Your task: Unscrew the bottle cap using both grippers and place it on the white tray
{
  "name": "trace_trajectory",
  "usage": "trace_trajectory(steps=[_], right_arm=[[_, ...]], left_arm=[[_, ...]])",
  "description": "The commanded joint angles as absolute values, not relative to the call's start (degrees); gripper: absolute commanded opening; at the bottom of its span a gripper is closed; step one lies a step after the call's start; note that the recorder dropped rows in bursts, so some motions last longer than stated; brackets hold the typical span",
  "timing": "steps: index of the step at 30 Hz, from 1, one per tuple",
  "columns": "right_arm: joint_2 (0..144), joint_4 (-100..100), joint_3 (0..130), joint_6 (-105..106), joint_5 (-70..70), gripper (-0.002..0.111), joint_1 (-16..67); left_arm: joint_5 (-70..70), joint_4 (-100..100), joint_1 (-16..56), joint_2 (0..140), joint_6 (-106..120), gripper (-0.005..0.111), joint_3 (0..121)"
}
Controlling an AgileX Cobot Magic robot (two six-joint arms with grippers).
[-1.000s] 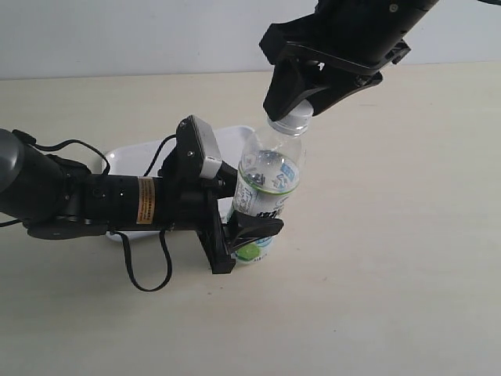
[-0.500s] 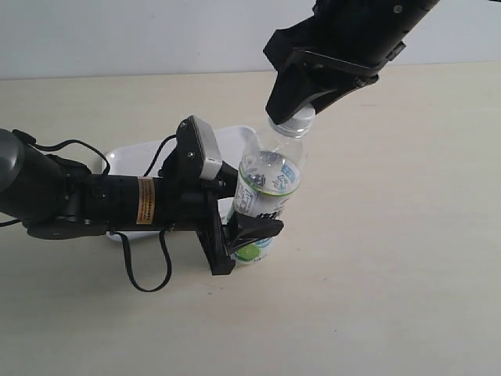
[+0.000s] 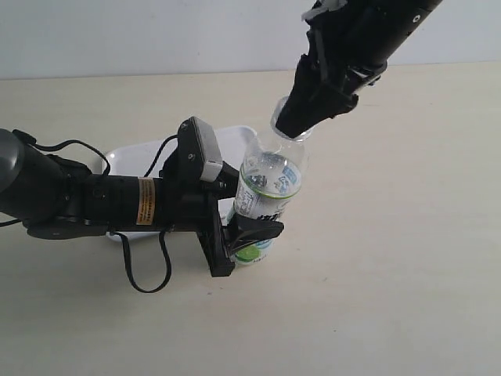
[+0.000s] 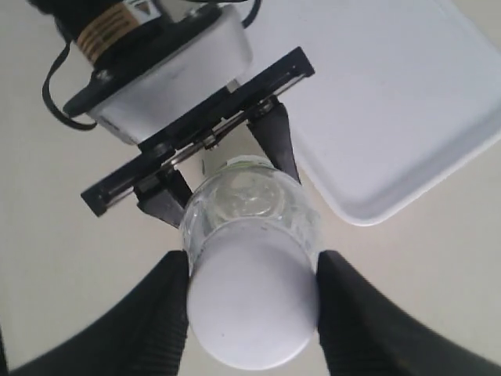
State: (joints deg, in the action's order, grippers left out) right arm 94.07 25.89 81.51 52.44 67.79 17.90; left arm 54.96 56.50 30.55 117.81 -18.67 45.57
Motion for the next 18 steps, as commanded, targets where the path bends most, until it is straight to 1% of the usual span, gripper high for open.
trace_trajectory(steps=[1, 9, 18], right_arm=[[94.08, 24.38, 81.70, 66.85, 69.71, 0.000, 17.98], [93.98, 23.80, 81.70, 75.67, 69.96, 0.000, 17.98], [93.98, 24.40, 87.19, 74.81, 69.96, 0.000, 17.98]], left_arm=[[56.26, 55.36, 30.45, 117.40, -19.66, 0.000, 45.50], [56.26, 55.36, 30.45, 117.40, -19.33, 0.000, 45.50], [56.26, 55.36, 30.45, 117.40, -19.33, 0.000, 45.50]])
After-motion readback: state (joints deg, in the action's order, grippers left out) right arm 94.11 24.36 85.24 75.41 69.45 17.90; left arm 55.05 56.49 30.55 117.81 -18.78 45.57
